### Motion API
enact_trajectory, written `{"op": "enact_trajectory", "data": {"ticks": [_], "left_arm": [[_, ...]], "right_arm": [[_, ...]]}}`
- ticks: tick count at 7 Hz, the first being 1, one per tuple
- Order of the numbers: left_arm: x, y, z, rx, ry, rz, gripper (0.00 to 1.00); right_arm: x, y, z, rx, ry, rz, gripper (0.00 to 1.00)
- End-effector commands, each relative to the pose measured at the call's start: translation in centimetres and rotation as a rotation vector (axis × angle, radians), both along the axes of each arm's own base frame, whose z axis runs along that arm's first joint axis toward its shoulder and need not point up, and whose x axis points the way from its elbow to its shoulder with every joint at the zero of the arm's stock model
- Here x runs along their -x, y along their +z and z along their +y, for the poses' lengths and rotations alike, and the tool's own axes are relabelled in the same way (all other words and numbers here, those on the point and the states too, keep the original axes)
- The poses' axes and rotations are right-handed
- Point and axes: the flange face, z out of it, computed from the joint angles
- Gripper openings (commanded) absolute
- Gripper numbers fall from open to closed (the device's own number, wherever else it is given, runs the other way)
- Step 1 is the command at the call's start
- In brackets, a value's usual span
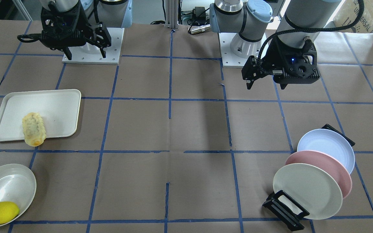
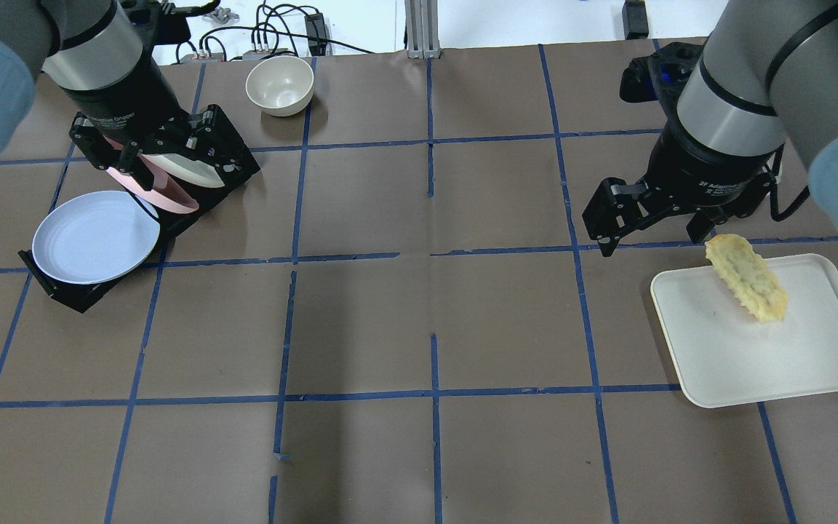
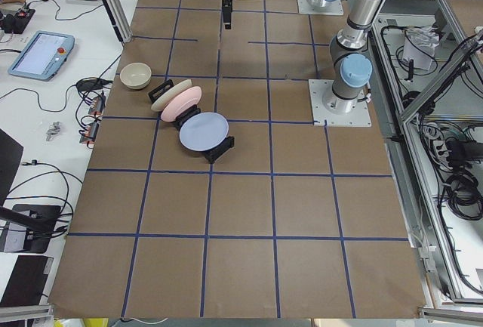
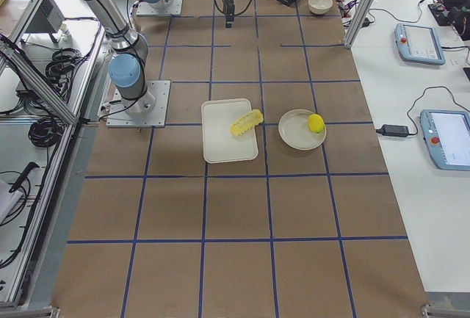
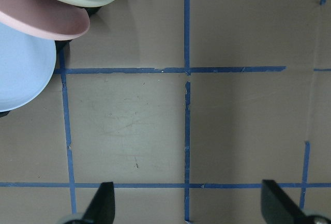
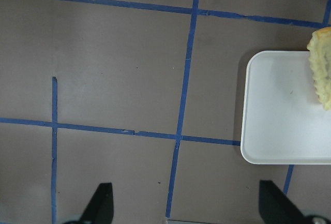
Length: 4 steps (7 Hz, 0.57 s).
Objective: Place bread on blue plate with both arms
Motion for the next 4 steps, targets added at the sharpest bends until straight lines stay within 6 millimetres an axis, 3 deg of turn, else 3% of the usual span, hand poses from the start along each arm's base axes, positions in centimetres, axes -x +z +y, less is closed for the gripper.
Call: {"op": "enact_trajectory", "data": {"ticks": [1, 2, 3, 4], "left_arm": [[0.1, 0.1, 0.0, 0.002, -0.001, 0.0, 1.0], [-0.6, 0.2, -0.3, 0.004, -0.006, -0.002, 1.0], [-2.0, 0.7, -1.2, 0.014, -0.008, -0.004, 1.0], [-6.2, 0.7, -1.9, 0.014, -0.052, 0.002, 1.0]], "right_arm": [[-0.1, -0.2, -0.2, -0.003, -0.011, -0.007, 1.0], [-0.1, -0.4, -0.7, 0.0, -0.011, -0.007, 1.0], [-0.2, 0.4, -3.0, 0.007, -0.011, -0.006, 1.0], [-0.3, 1.3, -5.4, 0.004, -0.013, -0.002, 1.0]]}}
